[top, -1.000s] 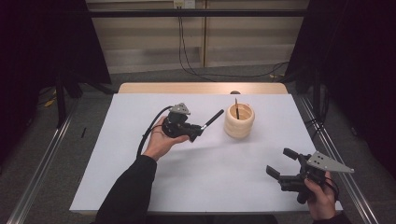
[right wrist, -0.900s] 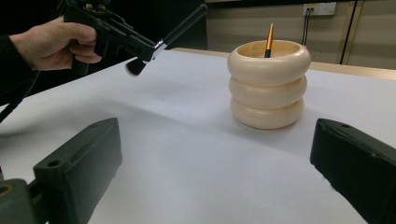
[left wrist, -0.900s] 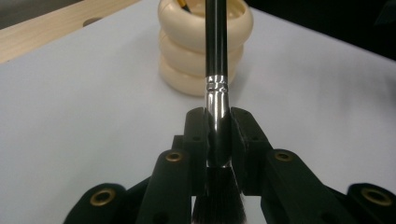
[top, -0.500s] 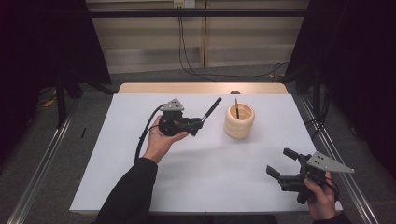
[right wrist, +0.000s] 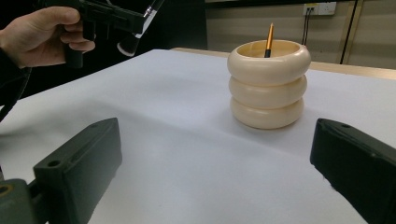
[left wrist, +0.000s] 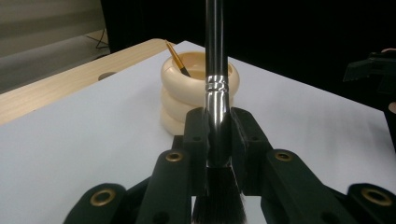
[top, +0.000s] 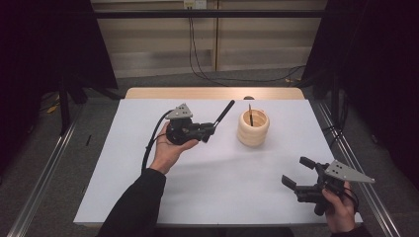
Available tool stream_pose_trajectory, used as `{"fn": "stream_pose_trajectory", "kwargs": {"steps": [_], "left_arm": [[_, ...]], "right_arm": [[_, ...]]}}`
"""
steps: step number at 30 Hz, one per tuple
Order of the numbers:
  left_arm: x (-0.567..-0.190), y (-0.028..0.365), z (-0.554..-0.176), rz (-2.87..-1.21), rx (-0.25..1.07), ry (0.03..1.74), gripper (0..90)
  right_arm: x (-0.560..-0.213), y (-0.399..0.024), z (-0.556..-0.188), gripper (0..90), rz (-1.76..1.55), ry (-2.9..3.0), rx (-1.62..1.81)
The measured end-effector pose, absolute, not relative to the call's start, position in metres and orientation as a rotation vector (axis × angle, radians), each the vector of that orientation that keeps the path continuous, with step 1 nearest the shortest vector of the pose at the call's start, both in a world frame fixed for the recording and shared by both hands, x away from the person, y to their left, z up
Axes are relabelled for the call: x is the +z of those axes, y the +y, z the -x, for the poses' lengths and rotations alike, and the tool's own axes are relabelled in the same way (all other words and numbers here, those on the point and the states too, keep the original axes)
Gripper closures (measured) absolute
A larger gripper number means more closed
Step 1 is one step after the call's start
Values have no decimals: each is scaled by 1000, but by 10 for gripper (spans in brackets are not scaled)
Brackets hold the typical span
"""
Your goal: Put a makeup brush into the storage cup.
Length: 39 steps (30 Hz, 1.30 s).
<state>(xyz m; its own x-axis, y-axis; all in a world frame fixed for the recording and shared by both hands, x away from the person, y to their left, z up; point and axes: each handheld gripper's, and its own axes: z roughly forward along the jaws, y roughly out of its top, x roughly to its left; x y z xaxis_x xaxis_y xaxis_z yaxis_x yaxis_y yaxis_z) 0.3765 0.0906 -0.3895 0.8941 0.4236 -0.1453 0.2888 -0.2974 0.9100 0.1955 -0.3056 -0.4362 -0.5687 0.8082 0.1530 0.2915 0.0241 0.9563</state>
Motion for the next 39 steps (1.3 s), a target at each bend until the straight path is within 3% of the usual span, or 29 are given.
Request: {"fn": "stream_pose_trajectory", "kwargs": {"steps": [24, 39], "left_arm": [[-377, 121, -343, -1794, 118, 536, 778], [-381, 124, -317, -1812, 114, 528, 778]], "right_arm": [[-435, -305, -195, 13, -1111, 1856, 1588], [-433, -302, -196, 0, -1069, 1866, 1609]]}}
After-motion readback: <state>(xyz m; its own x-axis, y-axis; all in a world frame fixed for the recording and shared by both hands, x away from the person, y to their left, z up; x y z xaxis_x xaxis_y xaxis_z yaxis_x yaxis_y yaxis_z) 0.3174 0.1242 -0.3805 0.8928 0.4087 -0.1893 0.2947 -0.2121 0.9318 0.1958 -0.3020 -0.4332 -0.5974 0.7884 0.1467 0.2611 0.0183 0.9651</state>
